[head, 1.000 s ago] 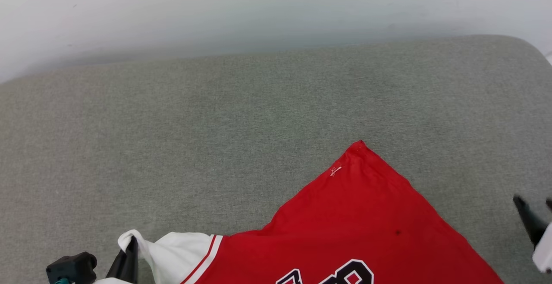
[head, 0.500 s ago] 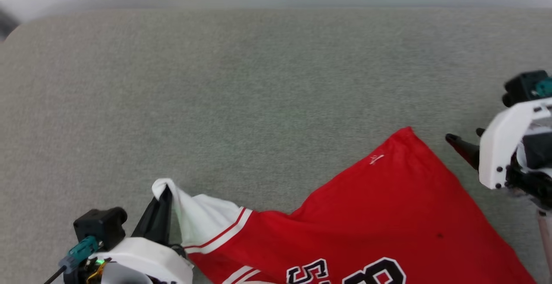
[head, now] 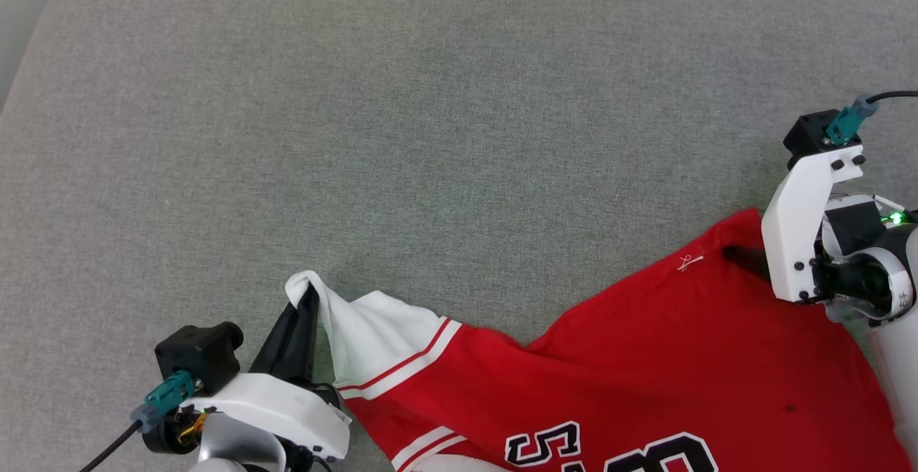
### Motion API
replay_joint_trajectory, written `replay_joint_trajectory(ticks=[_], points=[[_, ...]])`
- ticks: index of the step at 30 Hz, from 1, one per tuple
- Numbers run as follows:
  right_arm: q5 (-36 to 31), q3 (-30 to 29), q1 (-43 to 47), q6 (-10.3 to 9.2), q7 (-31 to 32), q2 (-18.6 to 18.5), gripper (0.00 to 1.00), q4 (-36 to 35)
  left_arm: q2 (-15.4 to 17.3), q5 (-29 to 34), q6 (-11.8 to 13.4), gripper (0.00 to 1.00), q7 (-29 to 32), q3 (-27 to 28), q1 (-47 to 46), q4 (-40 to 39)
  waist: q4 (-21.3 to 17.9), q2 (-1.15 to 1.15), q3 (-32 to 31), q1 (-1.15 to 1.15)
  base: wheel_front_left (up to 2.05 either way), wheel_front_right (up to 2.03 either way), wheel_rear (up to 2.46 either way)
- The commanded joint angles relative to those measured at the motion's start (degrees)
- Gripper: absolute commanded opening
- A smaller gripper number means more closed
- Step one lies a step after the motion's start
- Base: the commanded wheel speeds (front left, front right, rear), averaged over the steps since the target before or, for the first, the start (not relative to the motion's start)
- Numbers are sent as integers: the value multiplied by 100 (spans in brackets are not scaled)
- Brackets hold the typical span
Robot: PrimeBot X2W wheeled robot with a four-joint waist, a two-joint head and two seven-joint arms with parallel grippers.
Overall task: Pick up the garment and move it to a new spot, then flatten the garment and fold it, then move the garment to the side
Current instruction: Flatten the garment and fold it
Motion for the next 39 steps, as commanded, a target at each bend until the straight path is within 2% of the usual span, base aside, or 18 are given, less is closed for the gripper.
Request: replay_joint_trajectory(ticks=[1,2,4,11,17,20,27,34,39], points=[[15,169,289,-4,139,94,100,300,-28,-25,-23,0,-27,-2,-100,23,15,0,24,0,0,0,0],[54,232,315,-4,179,109,84,339,-34,-23,-23,0,-43,1,-98,41,15,0,32,0,0,0,0],[123,344,324,-3,244,100,1,400,-36,-29,-40,0,-59,8,-96,75,6,0,33,0,0,0,0],[335,504,38,-3,-94,-72,0,295,1,-73,-66,0,-94,40,-66,169,-69,0,-138,0,0,0,0],[448,426,-308,-4,-767,-257,0,-18,302,19,-156,0,-24,173,-323,111,-238,0,-614,0,0,0,0],[426,313,-397,-4,-1008,-340,0,-127,522,46,-283,0,86,273,-657,96,-328,0,-856,0,0,0,0],[289,13,-880,-4,-1324,-395,0,-185,881,171,-598,0,580,425,-2111,333,-612,0,-1328,0,0,0,0],[15,-131,-1797,-4,-1612,-356,0,-20,758,98,-927,0,1010,502,-3901,1348,-897,0,-1353,0,0,0,0],[-240,-208,-2591,-5,-1944,-262,0,103,734,228,-1108,0,1005,586,-5237,2273,-1091,0,-989,0,0,0,0]])
